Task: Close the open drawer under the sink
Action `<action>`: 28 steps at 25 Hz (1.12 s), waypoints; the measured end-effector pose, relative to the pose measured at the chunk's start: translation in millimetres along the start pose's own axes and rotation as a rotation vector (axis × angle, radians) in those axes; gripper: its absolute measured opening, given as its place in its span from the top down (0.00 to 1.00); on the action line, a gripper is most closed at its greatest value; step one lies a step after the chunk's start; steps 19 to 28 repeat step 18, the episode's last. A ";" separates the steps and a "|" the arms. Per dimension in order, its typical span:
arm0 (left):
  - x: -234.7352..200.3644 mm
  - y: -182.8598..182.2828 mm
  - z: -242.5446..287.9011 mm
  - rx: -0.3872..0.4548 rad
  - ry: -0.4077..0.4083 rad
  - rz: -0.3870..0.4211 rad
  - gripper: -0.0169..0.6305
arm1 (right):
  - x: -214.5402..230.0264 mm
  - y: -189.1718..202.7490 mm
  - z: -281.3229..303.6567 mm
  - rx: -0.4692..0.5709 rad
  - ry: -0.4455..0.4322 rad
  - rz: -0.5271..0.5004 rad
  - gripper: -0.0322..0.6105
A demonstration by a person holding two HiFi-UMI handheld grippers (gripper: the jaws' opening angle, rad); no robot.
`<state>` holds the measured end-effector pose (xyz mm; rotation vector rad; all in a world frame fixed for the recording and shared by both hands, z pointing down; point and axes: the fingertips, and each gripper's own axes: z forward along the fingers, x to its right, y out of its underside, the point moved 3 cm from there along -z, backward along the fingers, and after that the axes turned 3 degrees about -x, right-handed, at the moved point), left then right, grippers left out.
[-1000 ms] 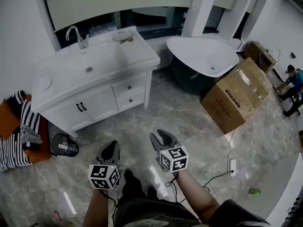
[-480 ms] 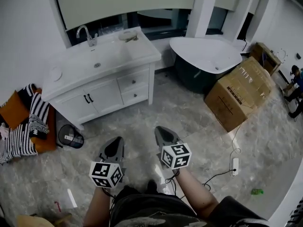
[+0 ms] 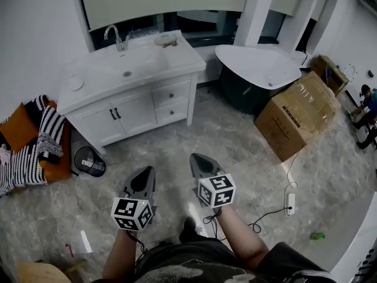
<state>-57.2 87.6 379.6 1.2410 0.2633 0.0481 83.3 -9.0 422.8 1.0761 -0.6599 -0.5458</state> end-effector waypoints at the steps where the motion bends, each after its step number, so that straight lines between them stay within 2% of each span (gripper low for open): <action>1: -3.0 0.6 -8.0 0.002 -0.002 -0.003 0.94 | -8.4 0.5 -2.1 0.002 -0.001 -0.003 0.91; 11: -24.9 10.2 -68.5 0.031 -0.014 -0.036 0.94 | -72.5 7.9 -29.7 -0.008 0.018 -0.069 0.91; 18: -23.6 22.0 -98.7 0.034 0.022 -0.039 0.94 | -107.8 18.2 -52.1 -0.002 0.035 -0.107 0.91; 28: -23.6 22.0 -98.7 0.034 0.022 -0.039 0.94 | -107.8 18.2 -52.1 -0.002 0.035 -0.107 0.91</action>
